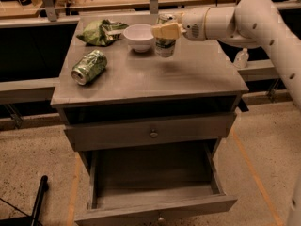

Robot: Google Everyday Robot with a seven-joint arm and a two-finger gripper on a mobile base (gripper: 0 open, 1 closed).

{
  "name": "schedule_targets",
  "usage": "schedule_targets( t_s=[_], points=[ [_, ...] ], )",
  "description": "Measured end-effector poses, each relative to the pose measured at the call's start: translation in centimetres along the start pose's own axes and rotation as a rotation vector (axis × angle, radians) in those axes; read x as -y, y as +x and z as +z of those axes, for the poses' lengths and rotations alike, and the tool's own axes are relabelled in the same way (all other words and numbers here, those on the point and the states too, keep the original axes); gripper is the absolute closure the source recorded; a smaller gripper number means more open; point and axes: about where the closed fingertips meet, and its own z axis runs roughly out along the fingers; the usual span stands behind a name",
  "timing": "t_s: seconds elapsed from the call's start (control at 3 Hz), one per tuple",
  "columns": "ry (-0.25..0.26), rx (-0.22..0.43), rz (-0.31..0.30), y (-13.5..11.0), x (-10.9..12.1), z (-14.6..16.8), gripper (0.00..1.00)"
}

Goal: Place 7up can into middle drawer

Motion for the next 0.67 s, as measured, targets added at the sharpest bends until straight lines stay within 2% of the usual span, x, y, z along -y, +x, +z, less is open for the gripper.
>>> schedule_targets(
  t_s=[0.33, 0.67],
  points=[
    [0.021, -0.03, -0.033, -2.0, -4.6, -4.1, 1.0],
    [-0.003, -0.073, -0.033, -0.8, -6.9, -3.9, 1.0]
  ],
)
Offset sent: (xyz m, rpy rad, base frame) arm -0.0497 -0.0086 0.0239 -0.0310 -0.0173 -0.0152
